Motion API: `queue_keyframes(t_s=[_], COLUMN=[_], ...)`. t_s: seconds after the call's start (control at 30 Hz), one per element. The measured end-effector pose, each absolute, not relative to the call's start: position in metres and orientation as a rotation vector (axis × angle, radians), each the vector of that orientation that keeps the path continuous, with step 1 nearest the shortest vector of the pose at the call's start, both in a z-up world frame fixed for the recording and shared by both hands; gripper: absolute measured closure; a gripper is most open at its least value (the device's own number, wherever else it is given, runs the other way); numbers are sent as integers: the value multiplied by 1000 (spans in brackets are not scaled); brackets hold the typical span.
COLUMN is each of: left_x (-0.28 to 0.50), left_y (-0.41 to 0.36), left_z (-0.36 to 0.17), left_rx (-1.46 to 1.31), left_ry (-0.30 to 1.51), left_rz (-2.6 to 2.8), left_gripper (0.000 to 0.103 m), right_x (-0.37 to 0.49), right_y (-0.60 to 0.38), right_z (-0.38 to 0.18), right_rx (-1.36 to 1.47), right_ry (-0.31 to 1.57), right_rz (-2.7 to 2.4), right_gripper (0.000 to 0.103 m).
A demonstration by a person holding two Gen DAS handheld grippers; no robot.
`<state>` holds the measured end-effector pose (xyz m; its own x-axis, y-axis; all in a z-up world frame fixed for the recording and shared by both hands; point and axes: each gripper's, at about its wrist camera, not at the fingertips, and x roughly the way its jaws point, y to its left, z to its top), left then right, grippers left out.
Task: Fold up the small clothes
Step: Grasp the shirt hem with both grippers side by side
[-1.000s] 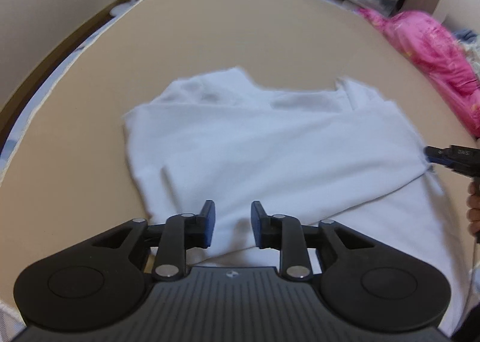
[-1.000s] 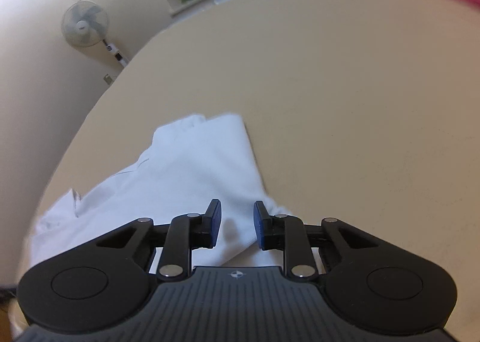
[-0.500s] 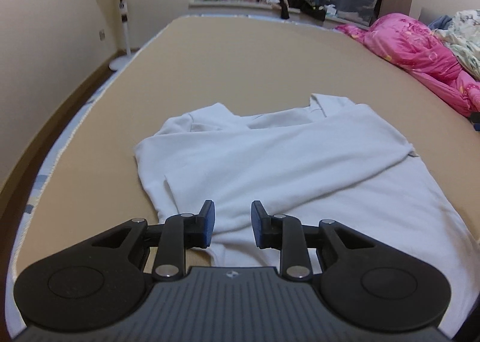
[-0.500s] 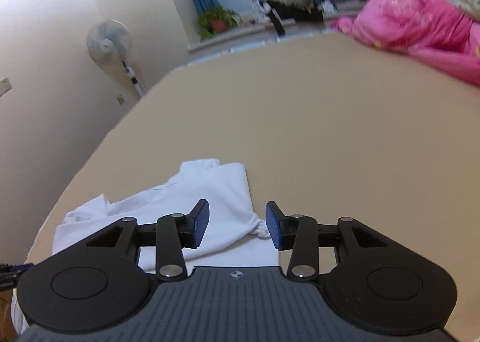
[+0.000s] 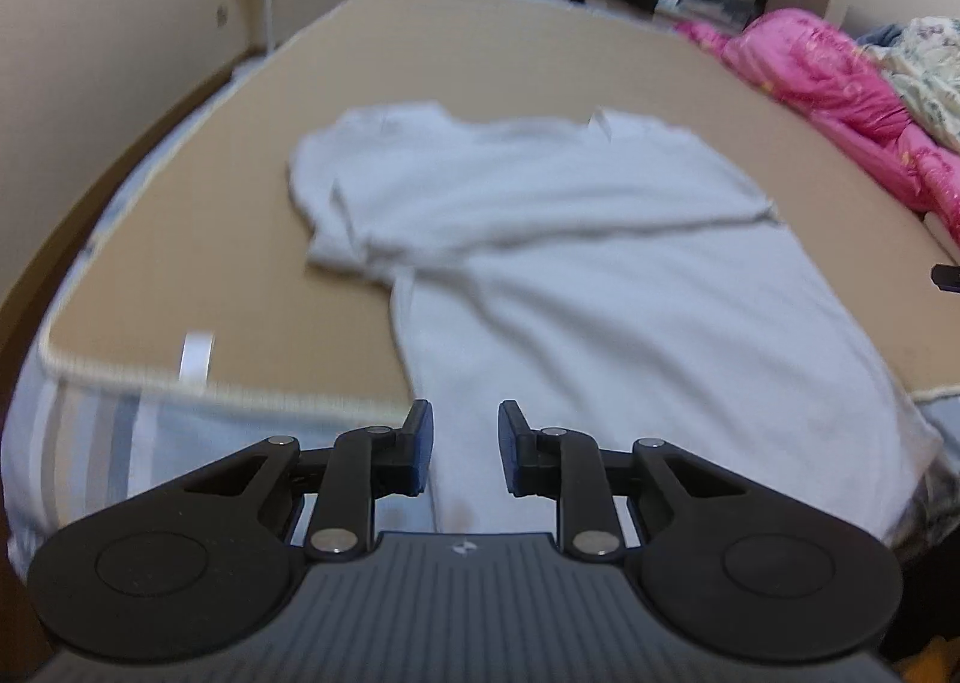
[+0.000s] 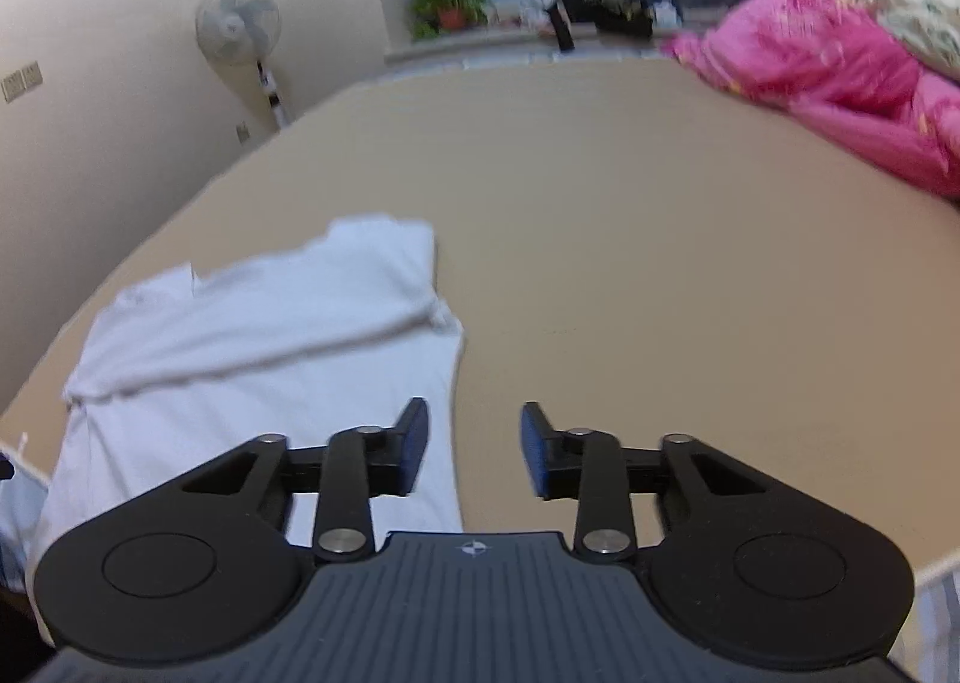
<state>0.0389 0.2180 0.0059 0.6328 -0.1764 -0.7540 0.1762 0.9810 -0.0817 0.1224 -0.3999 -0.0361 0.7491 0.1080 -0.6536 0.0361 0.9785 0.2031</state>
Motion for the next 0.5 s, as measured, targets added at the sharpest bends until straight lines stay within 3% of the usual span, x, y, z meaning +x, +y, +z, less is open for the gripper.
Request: queue_keyframes(t_s=[0.5], left_x=[12], left_y=[233], left_z=[-38], left_rx=[-126], left_ry=[1131], left_rz=[-129], left_gripper=[76], right_x=[105], right_y=[-402], right_z=[-82], right_rx=[180], right_ry=[1056], right_rz=[158], right_gripper=[69])
